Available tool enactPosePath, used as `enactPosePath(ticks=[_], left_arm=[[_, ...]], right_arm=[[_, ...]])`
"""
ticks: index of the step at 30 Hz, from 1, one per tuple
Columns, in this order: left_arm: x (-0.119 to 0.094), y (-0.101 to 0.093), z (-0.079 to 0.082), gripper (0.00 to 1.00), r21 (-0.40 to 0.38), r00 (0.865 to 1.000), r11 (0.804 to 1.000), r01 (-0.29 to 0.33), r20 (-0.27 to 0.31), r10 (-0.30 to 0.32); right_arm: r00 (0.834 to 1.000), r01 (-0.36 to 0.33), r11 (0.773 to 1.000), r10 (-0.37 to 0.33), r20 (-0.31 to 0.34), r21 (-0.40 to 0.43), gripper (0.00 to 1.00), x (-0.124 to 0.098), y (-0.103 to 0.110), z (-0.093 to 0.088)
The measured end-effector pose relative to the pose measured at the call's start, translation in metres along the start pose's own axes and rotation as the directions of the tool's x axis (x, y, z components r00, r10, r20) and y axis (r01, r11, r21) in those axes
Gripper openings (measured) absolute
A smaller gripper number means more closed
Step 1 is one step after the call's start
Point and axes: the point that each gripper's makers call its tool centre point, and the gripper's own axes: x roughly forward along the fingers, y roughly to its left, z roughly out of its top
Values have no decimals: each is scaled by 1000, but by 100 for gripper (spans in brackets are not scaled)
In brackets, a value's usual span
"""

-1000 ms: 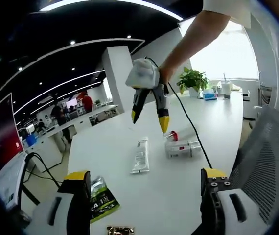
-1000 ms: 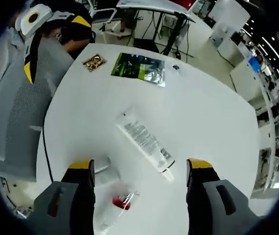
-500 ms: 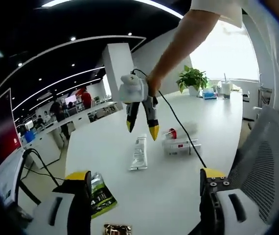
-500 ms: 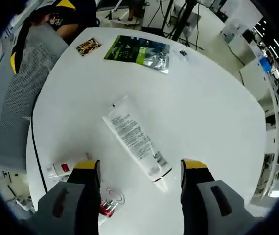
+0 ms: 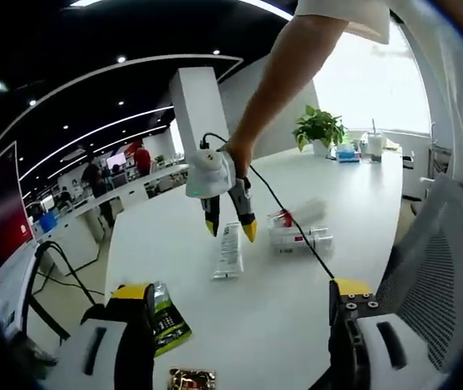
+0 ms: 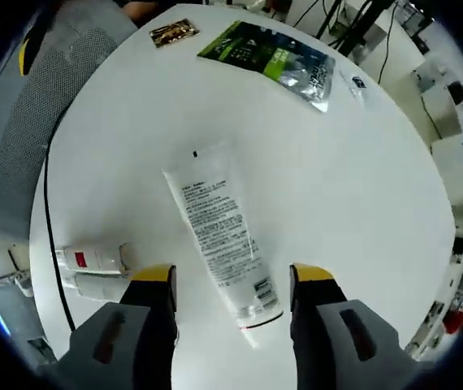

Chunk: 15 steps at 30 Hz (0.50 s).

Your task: Arrange the skincare products in the storage area until every visible bottle or jar stands upright without overlapping.

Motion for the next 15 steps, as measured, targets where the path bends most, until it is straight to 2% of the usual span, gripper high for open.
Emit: enactPosePath(ticks=[9,13,15], left_arm=[[0,0,0,90,-3,1000,1000,4,-4,-4],[0,1,-1,90,-2,1000,1000,0,-5,0],[0,1,-1,90,-1,1000,1000,-1,-5,1]], right_arm=[[999,-24,998,21,-45,-54,47,10,-5,0],[997,-17,996,10,-77,-93,41,17,-3,-5],[995,-50,994,41,-93,-94,35,19,3,-5]])
